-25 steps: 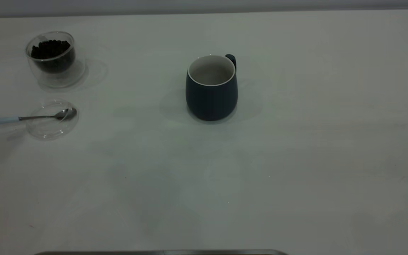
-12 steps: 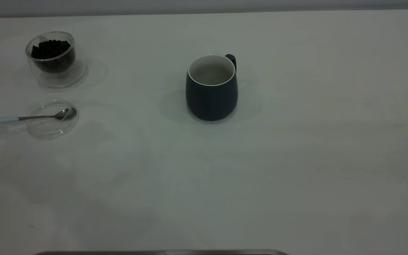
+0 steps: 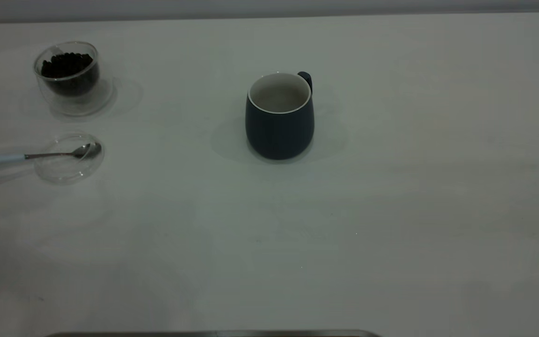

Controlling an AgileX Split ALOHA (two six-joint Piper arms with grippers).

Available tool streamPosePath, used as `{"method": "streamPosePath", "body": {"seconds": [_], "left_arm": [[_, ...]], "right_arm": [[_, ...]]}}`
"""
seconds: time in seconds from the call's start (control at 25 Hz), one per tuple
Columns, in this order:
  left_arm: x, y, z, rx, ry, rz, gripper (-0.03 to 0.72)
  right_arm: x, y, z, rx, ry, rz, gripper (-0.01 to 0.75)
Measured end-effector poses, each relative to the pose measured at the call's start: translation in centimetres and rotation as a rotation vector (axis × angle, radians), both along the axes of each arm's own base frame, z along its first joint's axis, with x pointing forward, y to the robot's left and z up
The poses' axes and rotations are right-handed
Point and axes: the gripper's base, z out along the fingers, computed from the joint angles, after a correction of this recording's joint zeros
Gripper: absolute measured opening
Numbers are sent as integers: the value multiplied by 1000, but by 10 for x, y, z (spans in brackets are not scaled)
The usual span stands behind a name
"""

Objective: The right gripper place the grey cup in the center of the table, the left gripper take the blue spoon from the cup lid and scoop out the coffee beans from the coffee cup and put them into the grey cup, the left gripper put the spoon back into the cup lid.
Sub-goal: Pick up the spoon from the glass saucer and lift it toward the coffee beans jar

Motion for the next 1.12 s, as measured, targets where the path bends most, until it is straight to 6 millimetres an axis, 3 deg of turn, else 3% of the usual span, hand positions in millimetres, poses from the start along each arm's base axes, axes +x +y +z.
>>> {"method": "streamPosePath", "body": {"seconds": [0.2,0.44,1.12], "left_arm": [[-30,31,-21,-78,43,116,582],[-35,31,-35,-93,28,158,582],[0,-25,-79,-65,-20,41,582]], "right_arm": [[0,0,0,0,0,0,461],[0,0,0,0,0,0,461],[0,0,0,0,0,-7,461]]}}
